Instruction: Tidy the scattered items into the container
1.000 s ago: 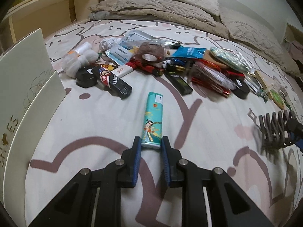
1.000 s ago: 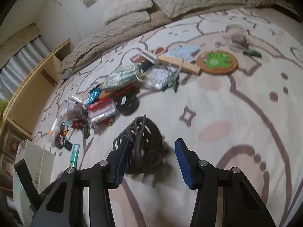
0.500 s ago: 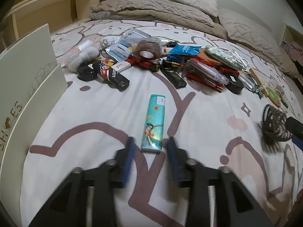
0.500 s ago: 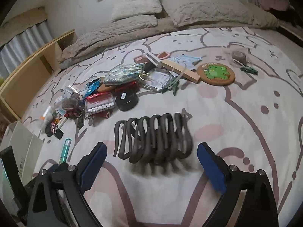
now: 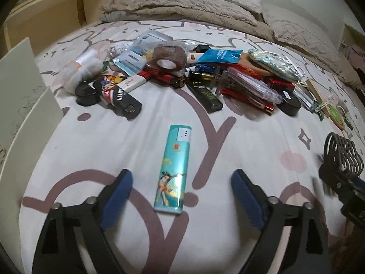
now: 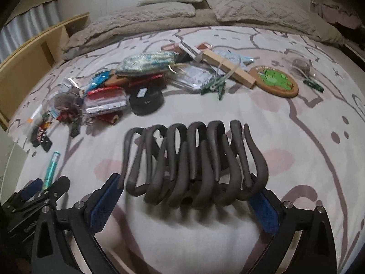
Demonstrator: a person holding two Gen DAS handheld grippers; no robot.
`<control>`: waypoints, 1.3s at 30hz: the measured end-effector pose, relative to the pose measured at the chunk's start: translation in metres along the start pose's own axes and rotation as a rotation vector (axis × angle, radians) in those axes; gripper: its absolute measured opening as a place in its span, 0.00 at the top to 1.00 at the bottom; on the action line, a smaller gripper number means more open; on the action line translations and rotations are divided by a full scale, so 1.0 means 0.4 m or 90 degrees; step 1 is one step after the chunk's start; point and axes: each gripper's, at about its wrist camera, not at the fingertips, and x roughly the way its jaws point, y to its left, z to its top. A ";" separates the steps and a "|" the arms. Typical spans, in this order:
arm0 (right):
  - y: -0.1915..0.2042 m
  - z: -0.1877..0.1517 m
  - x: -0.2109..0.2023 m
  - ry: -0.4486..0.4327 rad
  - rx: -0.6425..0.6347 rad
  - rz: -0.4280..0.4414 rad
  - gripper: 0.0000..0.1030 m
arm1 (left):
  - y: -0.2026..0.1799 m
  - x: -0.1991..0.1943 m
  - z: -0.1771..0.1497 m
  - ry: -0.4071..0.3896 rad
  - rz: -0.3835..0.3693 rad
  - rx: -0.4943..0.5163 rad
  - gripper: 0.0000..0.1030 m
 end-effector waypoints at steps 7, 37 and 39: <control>0.007 -0.003 0.022 0.021 -0.005 -0.021 0.00 | -0.007 0.013 0.002 0.015 -0.011 0.007 0.01; -0.026 -0.014 -0.034 -0.058 0.060 -0.017 0.22 | -0.001 -0.029 0.005 -0.046 -0.011 0.001 0.80; -0.027 -0.014 -0.041 -0.063 0.062 -0.016 0.22 | 0.000 -0.032 0.004 -0.048 -0.011 0.001 0.80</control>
